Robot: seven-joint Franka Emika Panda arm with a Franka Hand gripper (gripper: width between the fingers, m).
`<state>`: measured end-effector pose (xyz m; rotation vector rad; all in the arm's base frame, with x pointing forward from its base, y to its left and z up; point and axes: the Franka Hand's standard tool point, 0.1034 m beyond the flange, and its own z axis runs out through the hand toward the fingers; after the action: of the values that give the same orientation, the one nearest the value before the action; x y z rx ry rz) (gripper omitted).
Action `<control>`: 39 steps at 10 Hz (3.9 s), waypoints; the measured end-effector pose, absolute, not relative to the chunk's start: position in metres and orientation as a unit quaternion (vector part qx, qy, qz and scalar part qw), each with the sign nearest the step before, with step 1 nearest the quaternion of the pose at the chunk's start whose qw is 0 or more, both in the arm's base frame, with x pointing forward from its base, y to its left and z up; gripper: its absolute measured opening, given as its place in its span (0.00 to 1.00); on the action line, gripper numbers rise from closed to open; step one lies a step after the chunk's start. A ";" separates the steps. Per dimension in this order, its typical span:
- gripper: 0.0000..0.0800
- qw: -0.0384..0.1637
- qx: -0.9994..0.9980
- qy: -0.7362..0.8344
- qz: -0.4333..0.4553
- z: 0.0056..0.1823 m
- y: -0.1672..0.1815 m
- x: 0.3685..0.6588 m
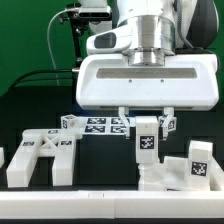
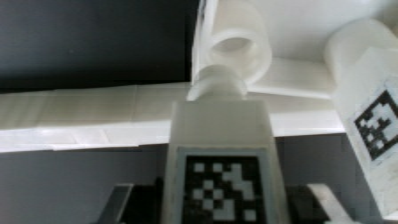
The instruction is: Assemble chair
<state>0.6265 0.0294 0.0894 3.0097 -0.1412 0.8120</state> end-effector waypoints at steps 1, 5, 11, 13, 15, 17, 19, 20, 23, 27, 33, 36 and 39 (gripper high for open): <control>0.35 0.010 0.965 -0.044 0.259 0.088 0.032 0.626; 0.35 0.013 0.962 -0.039 0.269 0.082 0.036 0.628; 0.35 0.013 0.958 -0.033 0.284 0.082 0.046 0.629; 0.35 0.011 0.959 -0.035 0.282 0.084 0.049 0.628; 0.35 0.011 0.959 -0.033 0.282 0.082 0.051 0.626; 0.35 0.013 0.958 -0.033 0.286 0.082 0.048 0.627; 0.35 0.016 0.958 -0.031 0.285 0.080 0.044 0.626; 0.35 0.017 0.959 -0.031 0.283 0.079 0.043 0.625; 0.35 0.017 0.960 -0.029 0.278 0.073 0.046 0.623; 0.35 0.018 0.959 -0.027 0.281 0.071 0.047 0.624; 0.73 0.014 0.964 -0.031 0.262 0.075 0.045 0.629; 0.81 0.000 0.980 -0.038 0.194 0.082 0.045 0.640; 0.81 -0.017 0.994 -0.053 0.091 0.080 0.046 0.635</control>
Offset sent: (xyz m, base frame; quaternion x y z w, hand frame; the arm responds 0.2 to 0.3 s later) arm 0.0029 0.0060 -0.0128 0.0000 0.0161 0.0022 0.9999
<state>0.6351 0.0455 0.0797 3.1586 -0.1693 0.2900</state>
